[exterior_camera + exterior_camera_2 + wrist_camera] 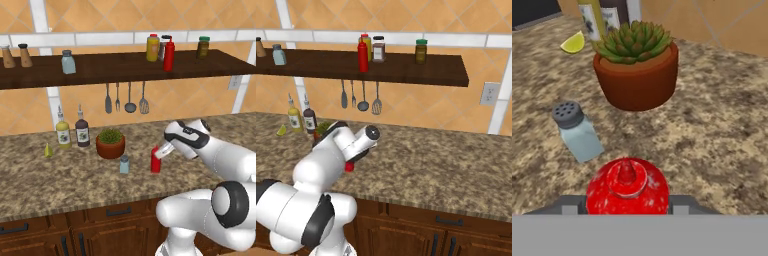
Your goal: Put the shaker and condiment bottle from the counter next to their counterparts in the cabinet.
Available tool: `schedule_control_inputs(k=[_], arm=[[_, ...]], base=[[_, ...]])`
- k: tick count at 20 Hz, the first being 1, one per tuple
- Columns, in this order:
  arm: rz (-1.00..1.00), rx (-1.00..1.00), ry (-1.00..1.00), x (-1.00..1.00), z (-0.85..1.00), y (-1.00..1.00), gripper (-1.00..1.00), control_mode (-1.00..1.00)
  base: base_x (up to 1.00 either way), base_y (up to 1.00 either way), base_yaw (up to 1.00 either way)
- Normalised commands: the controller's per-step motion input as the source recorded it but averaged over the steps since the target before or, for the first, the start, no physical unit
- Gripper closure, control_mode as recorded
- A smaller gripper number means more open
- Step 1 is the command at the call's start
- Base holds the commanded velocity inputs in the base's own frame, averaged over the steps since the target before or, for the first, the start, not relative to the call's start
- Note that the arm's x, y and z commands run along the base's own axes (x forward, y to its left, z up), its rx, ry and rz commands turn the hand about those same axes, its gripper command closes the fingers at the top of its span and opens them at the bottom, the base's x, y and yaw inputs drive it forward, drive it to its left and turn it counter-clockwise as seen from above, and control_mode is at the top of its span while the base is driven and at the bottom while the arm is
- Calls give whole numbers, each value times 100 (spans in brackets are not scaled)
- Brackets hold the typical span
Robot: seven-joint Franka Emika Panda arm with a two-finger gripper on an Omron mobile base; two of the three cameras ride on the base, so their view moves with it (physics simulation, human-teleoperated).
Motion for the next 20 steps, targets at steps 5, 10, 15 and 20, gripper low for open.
schedule_control_inputs(k=[5,10,15,20], arm=[[-6,-9,0,0,31,0,100,-100],[-4,-6,-1,0,39,0,100,-100],[-4,-4,0,0,50,0,100,-100],[-6,-5,-4,0,67,0,100,-100]], base=[[0,0,0],[0,0,0],[0,0,0],[0,0,0]])
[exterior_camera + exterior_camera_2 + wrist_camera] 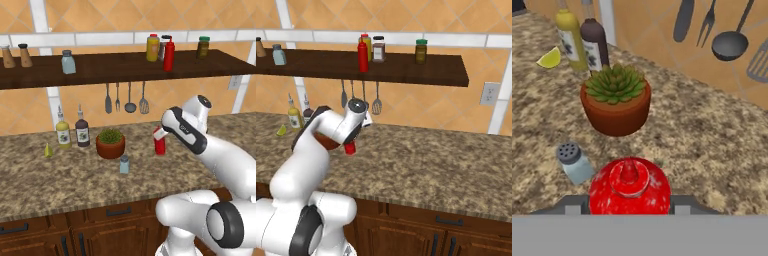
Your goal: Put the shaker and condiment bottle from the counter next to their counterparts in the cabinet.
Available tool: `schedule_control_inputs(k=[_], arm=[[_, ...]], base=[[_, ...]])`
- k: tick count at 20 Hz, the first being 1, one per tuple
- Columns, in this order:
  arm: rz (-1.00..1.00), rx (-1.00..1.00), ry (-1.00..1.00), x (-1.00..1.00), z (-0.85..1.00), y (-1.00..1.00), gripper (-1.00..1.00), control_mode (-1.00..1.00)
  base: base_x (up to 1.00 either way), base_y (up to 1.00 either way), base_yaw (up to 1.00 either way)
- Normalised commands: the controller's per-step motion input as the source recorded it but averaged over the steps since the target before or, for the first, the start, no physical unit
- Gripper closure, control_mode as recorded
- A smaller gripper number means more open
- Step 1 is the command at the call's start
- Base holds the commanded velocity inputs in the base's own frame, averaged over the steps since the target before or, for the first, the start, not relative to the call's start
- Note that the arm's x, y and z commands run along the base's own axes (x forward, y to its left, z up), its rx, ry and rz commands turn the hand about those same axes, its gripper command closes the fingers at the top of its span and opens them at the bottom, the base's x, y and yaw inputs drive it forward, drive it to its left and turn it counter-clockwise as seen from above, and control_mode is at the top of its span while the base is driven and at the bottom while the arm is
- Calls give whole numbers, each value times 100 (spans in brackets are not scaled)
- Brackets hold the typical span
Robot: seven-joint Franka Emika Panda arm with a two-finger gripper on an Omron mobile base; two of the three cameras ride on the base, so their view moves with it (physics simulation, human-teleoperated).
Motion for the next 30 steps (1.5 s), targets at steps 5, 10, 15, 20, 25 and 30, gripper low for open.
schedule_control_inputs(k=[5,10,15,20,25,30], arm=[[-7,-7,-4,2,74,0,100,-100],[0,0,-8,0,67,-18,100,-100],[0,0,-7,0,79,-32,100,-100],[0,0,-13,-19,75,-27,100,-100],[0,0,-16,-29,56,-24,100,-100],[0,0,-12,-28,48,-23,100,-100]], base=[[0,0,0],[0,0,0],[0,0,0],[0,0,0],[0,0,0],[0,0,0]])
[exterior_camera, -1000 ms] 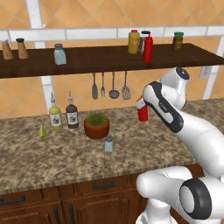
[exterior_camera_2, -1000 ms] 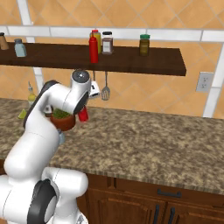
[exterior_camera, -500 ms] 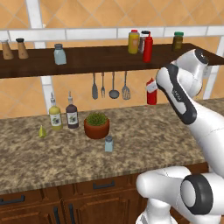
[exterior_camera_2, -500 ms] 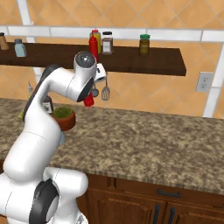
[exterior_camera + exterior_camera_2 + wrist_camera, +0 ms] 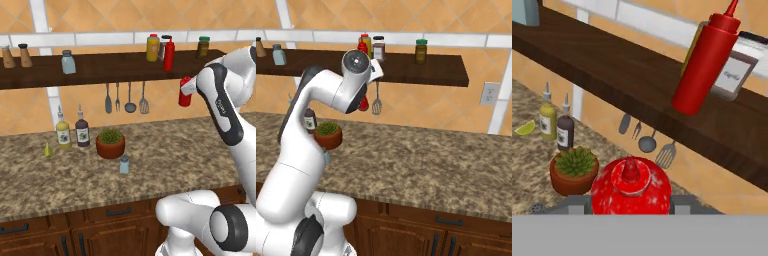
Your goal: Put the shaker and condiment bottle from the counter next to their counterparts in the cabinet.
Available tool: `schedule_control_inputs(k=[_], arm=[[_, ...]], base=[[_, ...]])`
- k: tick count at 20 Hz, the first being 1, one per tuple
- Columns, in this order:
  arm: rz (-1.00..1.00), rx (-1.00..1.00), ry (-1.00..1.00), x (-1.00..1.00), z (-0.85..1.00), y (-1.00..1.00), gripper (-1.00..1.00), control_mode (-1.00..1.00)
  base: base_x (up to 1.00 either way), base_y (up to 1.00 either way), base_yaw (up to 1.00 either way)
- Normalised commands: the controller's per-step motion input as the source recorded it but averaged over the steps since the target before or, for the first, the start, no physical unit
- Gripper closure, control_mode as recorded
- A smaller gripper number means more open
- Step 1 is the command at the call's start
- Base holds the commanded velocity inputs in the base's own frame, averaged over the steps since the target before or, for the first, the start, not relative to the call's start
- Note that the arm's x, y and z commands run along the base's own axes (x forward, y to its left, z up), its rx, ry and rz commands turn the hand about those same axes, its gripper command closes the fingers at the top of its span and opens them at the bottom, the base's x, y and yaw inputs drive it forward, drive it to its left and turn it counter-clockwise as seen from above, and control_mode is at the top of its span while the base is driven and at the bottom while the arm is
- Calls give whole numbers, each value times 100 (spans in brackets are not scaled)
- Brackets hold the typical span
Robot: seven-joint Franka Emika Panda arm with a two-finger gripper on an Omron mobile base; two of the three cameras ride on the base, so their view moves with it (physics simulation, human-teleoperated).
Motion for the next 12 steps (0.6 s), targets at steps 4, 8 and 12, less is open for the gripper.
schedule_control_inputs(k=[4,8,12], arm=[[0,0,-5,-24,55,-17,100,-100],[0,2,0,-24,76,-20,100,-100],[0,2,0,-14,76,-18,100,-100]], base=[[0,0,0],[0,0,0],[0,0,0]])
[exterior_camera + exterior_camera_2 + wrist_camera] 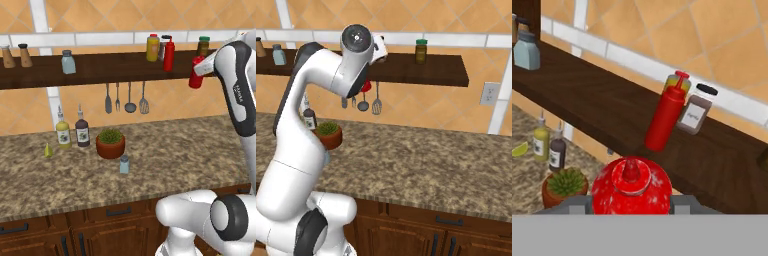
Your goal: Put the shaker and condiment bottle from the counter next to their counterparts in the cabinet.
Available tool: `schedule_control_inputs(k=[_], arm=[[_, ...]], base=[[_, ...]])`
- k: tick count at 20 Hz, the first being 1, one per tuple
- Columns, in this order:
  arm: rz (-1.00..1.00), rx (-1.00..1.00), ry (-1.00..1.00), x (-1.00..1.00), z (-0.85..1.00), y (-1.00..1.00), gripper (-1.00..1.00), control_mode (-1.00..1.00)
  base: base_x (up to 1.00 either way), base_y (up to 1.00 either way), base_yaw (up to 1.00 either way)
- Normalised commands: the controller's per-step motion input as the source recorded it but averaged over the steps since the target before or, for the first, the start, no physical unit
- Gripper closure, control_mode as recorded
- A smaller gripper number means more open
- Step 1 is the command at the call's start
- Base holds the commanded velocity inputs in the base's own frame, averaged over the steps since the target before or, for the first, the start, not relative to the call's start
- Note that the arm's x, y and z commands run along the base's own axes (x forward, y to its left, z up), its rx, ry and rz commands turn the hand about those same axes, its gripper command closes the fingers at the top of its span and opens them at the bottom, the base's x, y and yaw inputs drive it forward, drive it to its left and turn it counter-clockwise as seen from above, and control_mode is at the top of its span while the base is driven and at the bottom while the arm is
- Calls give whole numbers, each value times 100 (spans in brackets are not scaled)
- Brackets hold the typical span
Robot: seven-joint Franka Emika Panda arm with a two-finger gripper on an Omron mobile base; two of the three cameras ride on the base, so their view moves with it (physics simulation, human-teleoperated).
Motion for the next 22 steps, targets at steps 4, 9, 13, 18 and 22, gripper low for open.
schedule_control_inputs(k=[4,9,13,18,22], arm=[[0,2,0,-12,71,-17,100,-100],[1,3,0,-3,64,-18,100,-100],[4,0,0,11,12,-2,100,-100],[5,0,0,16,0,0,100,-100],[0,0,0,39,-1,0,100,-100]], base=[[0,0,0],[0,0,0],[0,0,0],[0,0,0],[0,0,0]])
